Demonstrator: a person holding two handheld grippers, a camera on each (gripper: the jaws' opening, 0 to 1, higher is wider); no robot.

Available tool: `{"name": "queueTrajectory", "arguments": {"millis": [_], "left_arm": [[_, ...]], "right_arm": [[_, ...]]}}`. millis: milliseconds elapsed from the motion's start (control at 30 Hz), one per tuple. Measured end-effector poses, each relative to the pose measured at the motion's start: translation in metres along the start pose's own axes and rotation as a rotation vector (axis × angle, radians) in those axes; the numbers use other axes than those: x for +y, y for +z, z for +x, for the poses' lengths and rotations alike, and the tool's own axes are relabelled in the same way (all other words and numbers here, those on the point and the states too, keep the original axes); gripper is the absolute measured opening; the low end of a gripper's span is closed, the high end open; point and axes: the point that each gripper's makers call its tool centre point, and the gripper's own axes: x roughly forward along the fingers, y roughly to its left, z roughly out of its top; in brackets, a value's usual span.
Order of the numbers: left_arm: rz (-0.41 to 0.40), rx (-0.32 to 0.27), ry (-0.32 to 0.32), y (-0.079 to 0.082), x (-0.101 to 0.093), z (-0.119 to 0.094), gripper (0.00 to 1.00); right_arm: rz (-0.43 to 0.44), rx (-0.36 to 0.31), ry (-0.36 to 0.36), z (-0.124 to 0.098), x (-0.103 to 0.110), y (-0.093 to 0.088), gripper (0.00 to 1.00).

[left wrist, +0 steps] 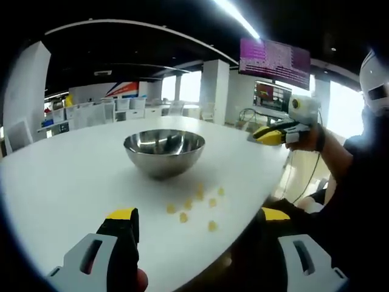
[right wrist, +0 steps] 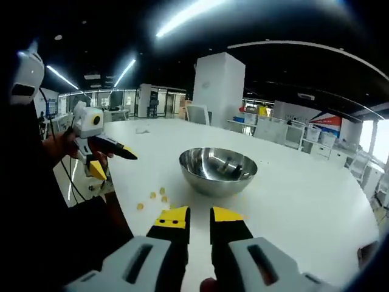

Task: Pick up the QQ candy scattered on the table and place it into the stainless steel bowl on the table

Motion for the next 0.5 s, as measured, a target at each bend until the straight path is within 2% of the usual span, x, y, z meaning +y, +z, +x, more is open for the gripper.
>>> {"name": "queueTrajectory", "arguments": {"millis": [133, 367, 500], "left_arm": [[-0.002, -0.002, 0.004, 0.0, 0.001, -0.001, 0.8], [0.007, 0.0, 0.0, 0.001, -0.002, -0.001, 0.8], [0.004, 0.001, 0.01, 0.0, 0.001, -0.004, 0.8]], "right_arm": [[0.028, -0.001, 0.021, -0.002, 0.005, -0.008, 0.14], [0.022, -0.008, 0.042, 0.001, 0.011, -0.005, 0.14], [0.022, 0.013, 0.077, 0.009, 0.02, -0.01, 0.14]]}}
